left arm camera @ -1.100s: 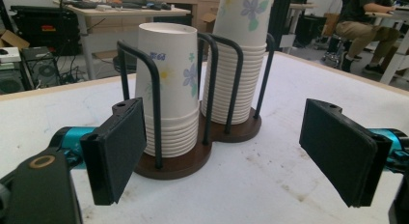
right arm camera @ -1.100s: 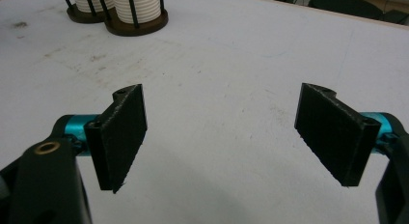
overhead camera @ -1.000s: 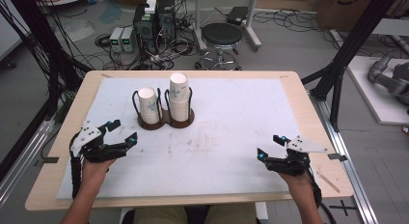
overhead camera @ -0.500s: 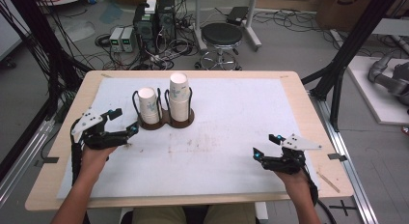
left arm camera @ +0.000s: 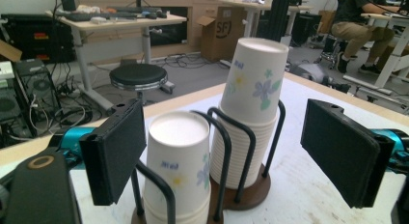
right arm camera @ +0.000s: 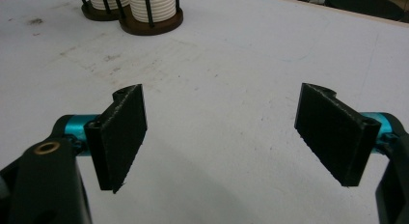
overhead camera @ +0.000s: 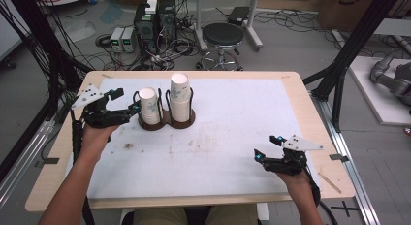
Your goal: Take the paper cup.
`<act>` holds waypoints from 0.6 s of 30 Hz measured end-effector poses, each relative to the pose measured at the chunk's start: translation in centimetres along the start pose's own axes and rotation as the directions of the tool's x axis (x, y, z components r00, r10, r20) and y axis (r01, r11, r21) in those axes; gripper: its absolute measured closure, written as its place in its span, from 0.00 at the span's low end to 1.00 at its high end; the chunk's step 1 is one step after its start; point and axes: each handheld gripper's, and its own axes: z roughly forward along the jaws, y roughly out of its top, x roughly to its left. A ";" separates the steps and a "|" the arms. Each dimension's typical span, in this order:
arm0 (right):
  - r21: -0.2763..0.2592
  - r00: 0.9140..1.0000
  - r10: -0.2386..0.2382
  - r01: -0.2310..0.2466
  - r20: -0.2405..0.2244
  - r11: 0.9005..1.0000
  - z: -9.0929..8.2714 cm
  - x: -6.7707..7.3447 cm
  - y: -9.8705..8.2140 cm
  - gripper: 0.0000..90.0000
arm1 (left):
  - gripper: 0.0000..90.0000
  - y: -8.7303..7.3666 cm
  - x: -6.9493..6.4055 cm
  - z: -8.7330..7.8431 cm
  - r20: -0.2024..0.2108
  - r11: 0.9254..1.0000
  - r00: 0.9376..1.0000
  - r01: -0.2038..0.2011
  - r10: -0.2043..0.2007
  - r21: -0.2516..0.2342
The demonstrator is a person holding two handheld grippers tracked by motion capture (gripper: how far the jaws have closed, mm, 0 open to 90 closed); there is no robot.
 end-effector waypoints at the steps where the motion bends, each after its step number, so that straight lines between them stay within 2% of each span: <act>1: 0.003 1.000 0.003 -0.003 -0.002 1.000 0.0 0.0 0.0 0.21 | 0.18 0.1 0.0 0.1 0.000 1.000 1.000 -0.001 0.001 0.002; 11: 0.003 1.000 0.002 -0.002 -0.009 1.000 0.1 0.1 0.0 0.21 | 0.18 0.6 0.5 2.7 0.008 0.998 1.000 -0.009 0.009 0.056; 14: 0.006 1.000 0.011 -0.011 -0.009 1.000 0.0 0.0 -0.1 0.21 | 0.18 0.7 0.5 3.7 0.005 0.996 1.000 -0.026 0.026 0.086; 18: 0.005 1.000 0.012 -0.012 -0.007 1.000 -0.1 0.0 -0.1 0.21 | 0.18 0.9 0.8 5.3 -0.015 0.991 1.000 -0.024 0.026 0.129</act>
